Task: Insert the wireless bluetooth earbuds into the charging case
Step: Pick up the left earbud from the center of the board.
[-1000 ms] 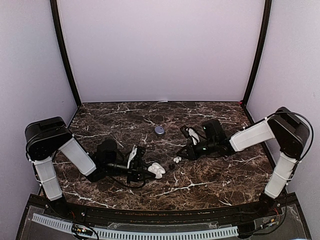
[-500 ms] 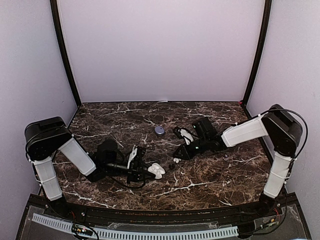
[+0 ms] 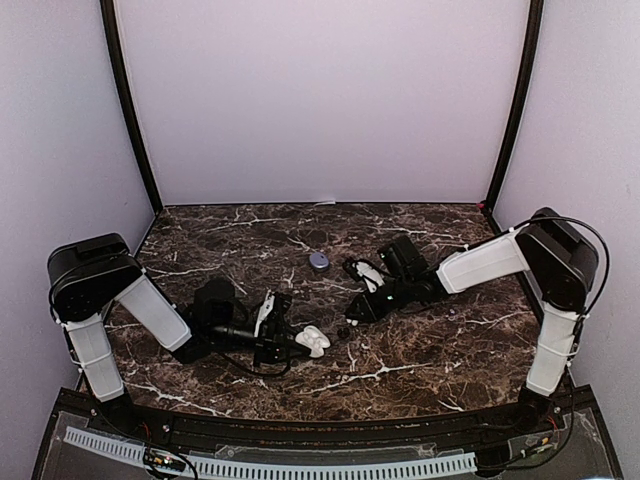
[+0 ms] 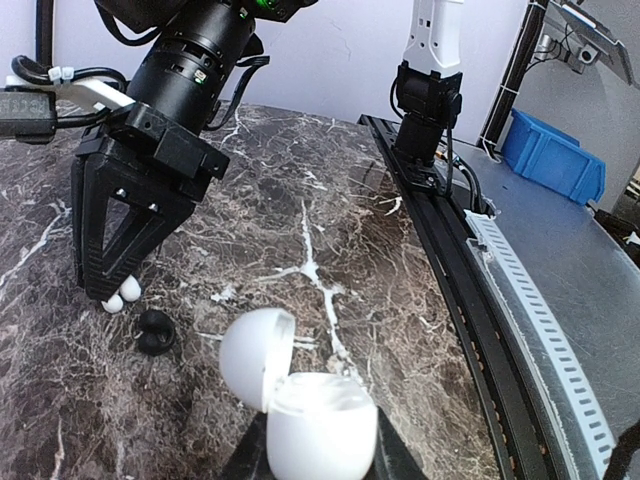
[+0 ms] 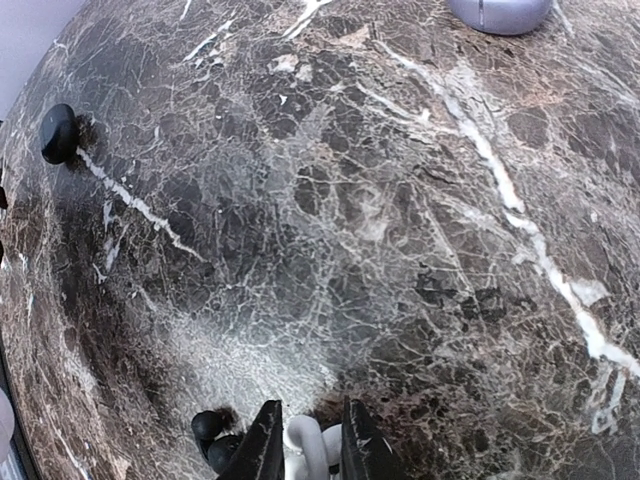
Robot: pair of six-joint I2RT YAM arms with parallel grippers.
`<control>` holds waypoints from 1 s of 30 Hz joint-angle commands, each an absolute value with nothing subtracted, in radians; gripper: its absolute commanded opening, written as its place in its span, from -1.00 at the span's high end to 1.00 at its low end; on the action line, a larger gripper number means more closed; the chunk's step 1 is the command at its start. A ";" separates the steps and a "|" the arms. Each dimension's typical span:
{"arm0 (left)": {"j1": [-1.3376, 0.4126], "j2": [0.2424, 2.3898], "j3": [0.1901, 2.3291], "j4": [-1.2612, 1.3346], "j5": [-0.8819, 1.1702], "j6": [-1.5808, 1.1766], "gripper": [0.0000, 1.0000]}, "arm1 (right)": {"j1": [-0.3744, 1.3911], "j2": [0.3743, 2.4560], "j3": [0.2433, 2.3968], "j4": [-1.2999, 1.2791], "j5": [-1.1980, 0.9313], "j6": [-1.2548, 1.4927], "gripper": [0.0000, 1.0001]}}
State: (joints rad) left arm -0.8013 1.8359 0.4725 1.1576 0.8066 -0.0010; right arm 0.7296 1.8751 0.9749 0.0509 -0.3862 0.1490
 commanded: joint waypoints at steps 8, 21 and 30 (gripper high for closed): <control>-0.804 1.801 0.490 1.143 0.811 0.021 0.64 | 0.750 1.869 0.974 0.048 -0.412 0.143 0.78; -0.804 1.801 0.491 1.137 0.811 0.025 0.64 | 0.753 1.841 0.950 0.055 -0.420 0.146 0.70; -0.804 1.801 0.494 1.132 0.811 0.026 0.64 | 0.752 1.829 0.934 0.057 -0.417 0.144 0.67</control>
